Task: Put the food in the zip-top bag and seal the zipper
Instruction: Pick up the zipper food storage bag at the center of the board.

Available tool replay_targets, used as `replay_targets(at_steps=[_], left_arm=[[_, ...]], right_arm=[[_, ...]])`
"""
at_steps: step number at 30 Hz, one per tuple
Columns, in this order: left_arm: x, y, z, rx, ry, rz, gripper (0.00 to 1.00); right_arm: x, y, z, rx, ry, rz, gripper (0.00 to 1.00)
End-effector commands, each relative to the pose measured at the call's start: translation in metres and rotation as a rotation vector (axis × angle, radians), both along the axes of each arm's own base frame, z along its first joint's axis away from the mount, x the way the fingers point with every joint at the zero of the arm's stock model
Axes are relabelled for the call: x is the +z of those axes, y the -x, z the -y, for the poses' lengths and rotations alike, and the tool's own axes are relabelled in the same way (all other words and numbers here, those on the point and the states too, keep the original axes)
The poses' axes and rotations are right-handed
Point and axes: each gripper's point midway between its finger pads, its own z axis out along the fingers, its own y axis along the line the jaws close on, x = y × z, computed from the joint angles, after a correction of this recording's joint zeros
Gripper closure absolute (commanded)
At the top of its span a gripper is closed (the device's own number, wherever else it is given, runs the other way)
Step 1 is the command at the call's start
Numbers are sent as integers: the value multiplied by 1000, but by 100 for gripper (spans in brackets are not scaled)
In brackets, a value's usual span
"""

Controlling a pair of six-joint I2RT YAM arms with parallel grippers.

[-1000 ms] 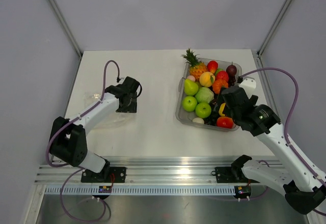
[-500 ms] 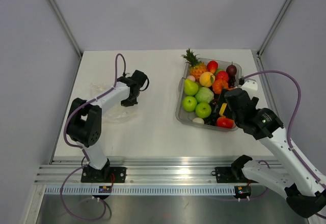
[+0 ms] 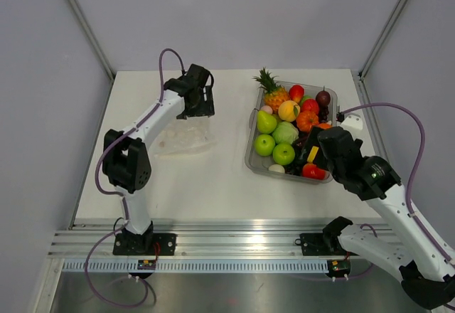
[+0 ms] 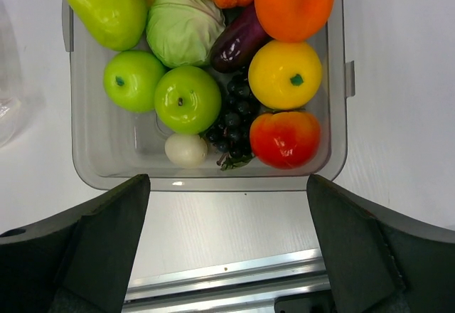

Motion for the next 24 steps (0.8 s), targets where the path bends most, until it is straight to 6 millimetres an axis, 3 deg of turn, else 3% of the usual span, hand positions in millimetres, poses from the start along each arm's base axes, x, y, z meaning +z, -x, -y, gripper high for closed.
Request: replay_targets(at_steps=[1,2,5,6,7,8,11,13,16,20,21,24], left_arm=[[22,6,-7,-96,-36,9,16],[25,7,-10,-113,-50,25,16],[34,22,-23,-229,-128,76,32],[35,26,-30,-246,-179,96,44],[25,46,-38,-323,-249,81,49],[23,47,-36,-365,-273,110,51],[6,67,-49,-443,-456,167,54],[2,71,-52,-468,-502,202,57],[-12,77,-53,-507,-493,230,52],[-22,71,-45,-560,-483,292,43],[-33,73,-47,-572,-495,280,41],[-44,64,-42,-607,-490,315,44]], right_arm=[[-5,4,-7,21,-34,-16,1],[-8,3,-9,26,-37,-16,0],[-11,1,-16,47,-59,-16,1],[-14,-1,-18,51,-60,-22,1],[-13,-2,-22,62,-75,-17,1],[-14,-4,-24,66,-79,-22,1],[-17,-10,-33,91,-85,-30,1],[-18,-13,-39,108,-92,-31,1],[-18,-16,-43,122,-90,-45,1],[-18,-16,-46,129,-99,-46,1],[-17,-15,-46,131,-104,-42,1],[-16,-13,-45,130,-109,-38,1]])
